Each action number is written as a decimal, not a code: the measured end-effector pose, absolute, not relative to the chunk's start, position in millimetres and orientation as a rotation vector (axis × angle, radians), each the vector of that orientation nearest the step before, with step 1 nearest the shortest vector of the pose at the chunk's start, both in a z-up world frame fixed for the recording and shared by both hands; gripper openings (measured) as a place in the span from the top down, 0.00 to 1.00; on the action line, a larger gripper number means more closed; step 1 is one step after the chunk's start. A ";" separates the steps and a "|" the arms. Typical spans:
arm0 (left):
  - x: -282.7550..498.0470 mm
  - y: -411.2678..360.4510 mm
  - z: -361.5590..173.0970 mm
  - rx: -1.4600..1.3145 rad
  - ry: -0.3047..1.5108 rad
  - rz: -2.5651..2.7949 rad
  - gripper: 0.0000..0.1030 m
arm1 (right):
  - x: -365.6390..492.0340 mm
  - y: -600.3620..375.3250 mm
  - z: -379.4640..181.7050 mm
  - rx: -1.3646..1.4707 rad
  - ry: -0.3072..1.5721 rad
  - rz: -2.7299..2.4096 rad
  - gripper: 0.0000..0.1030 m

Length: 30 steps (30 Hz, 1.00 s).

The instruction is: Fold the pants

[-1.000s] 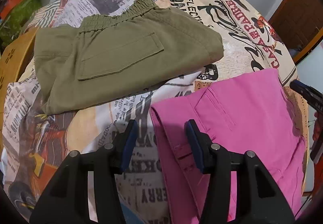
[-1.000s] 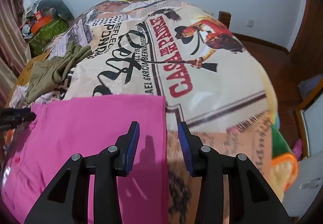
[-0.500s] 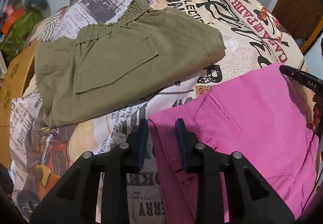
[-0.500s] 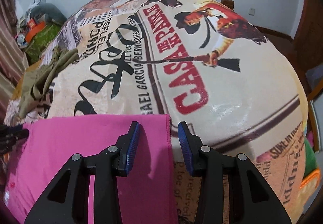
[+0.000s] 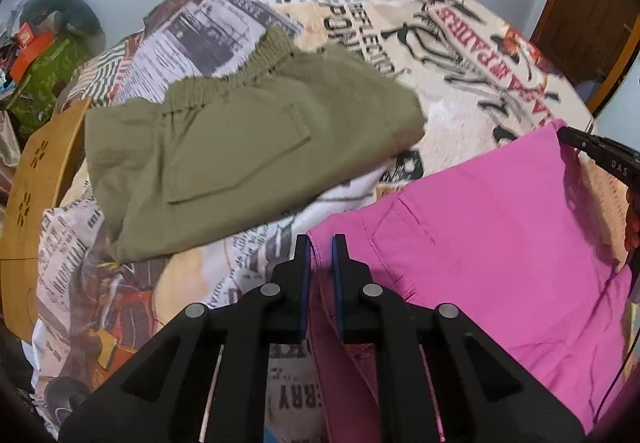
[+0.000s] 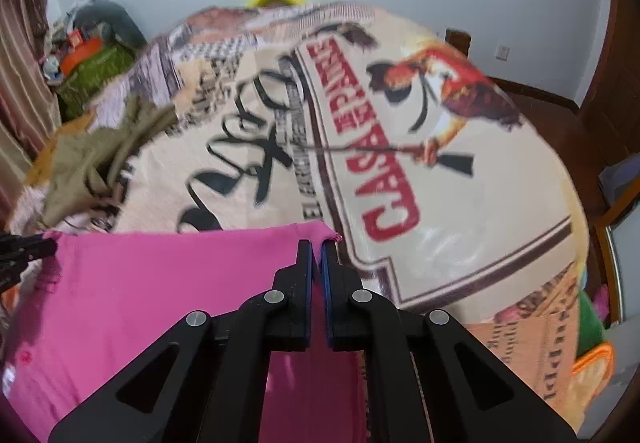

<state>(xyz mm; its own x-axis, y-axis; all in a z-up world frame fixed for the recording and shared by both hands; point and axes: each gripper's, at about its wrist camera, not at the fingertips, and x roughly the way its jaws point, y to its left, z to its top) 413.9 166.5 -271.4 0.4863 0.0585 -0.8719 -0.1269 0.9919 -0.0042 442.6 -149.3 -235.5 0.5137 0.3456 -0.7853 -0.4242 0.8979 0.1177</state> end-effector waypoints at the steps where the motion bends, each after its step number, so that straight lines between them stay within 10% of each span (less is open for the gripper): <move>1: 413.7 166.4 -266.4 -0.074 1.049 0.113 0.90 | 441.1 -150.6 -226.9 -0.087 0.907 0.470 0.96; 30: 315.4 137.6 -139.1 -0.056 0.838 0.059 0.96 | 327.9 -171.5 -93.4 -0.071 0.680 0.503 0.97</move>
